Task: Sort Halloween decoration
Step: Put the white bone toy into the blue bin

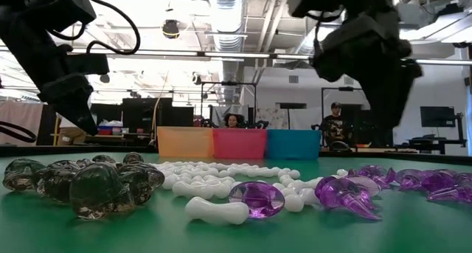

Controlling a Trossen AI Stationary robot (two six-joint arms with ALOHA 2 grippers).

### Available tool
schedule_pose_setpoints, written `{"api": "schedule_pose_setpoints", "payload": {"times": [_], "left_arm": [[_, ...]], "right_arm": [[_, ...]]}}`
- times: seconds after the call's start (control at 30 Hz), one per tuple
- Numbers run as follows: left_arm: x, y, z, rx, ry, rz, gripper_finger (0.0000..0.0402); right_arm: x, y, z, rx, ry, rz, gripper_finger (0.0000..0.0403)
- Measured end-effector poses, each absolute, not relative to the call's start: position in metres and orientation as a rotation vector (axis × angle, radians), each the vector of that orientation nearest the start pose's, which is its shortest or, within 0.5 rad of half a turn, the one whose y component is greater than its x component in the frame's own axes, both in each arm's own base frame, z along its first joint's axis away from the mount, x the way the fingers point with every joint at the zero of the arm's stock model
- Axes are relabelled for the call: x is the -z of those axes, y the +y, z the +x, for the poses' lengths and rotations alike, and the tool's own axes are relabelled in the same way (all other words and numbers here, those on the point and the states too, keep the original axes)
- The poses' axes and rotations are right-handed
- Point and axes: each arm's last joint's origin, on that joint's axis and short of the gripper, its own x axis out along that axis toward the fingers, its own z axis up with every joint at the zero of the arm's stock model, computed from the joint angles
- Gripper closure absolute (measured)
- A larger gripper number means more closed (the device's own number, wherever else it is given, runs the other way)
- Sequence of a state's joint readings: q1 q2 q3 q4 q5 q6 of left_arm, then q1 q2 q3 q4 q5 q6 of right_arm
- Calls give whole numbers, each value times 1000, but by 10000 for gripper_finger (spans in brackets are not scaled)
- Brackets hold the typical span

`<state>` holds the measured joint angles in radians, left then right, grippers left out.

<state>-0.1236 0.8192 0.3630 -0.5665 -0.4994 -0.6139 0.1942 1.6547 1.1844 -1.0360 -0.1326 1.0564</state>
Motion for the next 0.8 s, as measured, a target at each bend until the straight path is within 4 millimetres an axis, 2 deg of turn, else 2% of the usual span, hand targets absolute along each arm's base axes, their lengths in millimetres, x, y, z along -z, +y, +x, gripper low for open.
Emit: {"api": "schedule_pose_setpoints", "payload": {"times": [0.13, 0.3, 0.4, 0.6, 0.8], "left_arm": [[-163, -3, 135, -623, 827, -242, 223], [-163, -3, 136, -622, 819, -246, 223], [-163, -3, 136, -619, 820, -256, 223], [-163, -3, 136, -616, 819, -279, 223], [-163, -4, 136, -624, 809, -318, 223]], "right_arm": [[-198, 87, 283, 542, 1448, 854, 247], [-189, 101, 278, 591, 1422, 940, 248], [-187, 103, 280, 643, 1374, 1018, 248], [-196, 98, 296, 578, 1291, 1149, 248], [-198, 81, 300, 523, 1365, 1202, 248]]}}
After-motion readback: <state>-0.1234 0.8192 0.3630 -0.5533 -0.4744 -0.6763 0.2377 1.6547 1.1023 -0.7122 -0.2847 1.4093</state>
